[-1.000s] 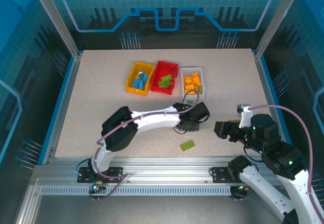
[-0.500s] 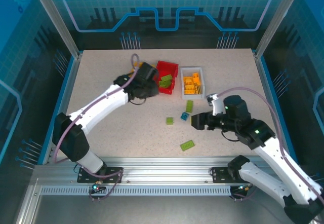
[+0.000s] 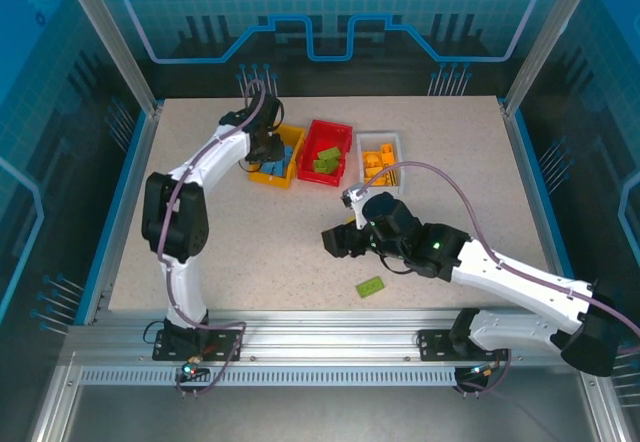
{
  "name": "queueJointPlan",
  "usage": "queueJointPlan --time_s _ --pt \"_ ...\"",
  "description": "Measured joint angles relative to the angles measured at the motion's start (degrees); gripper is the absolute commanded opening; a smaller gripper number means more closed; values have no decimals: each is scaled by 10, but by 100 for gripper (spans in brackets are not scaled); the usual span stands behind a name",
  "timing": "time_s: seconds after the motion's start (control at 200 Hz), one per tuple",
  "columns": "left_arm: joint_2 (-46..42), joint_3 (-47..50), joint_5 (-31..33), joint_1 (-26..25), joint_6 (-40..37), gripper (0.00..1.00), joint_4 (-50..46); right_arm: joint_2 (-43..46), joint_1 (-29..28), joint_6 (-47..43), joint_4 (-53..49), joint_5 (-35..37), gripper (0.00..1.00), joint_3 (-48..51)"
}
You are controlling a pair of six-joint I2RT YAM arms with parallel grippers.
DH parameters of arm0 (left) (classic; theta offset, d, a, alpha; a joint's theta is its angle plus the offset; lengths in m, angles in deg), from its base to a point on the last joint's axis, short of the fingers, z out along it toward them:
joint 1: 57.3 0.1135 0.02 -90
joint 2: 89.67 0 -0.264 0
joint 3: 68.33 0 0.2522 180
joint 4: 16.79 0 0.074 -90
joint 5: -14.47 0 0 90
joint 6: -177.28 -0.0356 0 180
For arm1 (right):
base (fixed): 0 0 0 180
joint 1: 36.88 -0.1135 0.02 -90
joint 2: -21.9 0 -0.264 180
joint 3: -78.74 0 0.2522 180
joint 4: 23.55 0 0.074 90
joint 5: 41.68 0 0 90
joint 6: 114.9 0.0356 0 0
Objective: Sort the legos into containers by color
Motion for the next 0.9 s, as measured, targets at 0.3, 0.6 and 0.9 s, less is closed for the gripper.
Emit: queueJointPlan --time_s 0.3,0.6,0.9 --pt "72 -49 10 1 -40 51 -19 -1 0 3 53 17 72 0" --pt "51 -34 13 0 -41 68 -26 1 38 62 41 70 69 1" --pt "-174 83 -6 -50 -11 83 0 -112 182 172 -78 103 70 -7"
